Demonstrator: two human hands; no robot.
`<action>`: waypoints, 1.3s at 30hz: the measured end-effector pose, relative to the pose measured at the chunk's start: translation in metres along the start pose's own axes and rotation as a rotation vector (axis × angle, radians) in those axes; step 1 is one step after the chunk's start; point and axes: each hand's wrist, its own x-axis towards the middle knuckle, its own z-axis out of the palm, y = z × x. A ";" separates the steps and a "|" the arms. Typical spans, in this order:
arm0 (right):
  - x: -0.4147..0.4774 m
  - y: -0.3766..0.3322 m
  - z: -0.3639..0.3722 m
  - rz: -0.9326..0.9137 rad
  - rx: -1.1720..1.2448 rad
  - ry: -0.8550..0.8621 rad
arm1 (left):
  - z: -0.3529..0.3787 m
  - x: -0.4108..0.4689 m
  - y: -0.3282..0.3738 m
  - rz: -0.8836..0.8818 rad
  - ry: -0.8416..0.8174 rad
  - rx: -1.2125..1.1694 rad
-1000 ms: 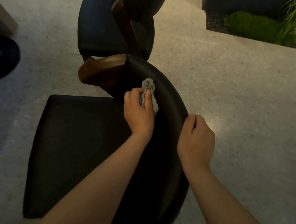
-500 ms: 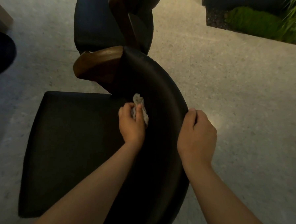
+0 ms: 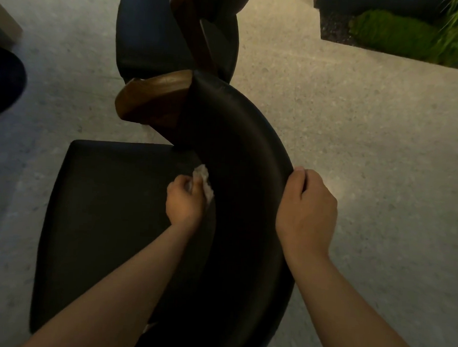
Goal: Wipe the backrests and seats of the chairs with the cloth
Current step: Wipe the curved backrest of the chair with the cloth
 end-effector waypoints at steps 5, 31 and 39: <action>-0.001 -0.003 -0.001 0.005 -0.003 -0.008 | -0.003 -0.032 0.074 0.406 0.141 -0.079; 0.000 -0.004 -0.001 -0.009 -0.045 -0.029 | 0.024 -0.012 0.094 0.377 0.382 -0.116; -0.001 -0.003 -0.001 -0.001 -0.026 -0.027 | 0.034 -0.006 0.089 0.380 0.335 -0.169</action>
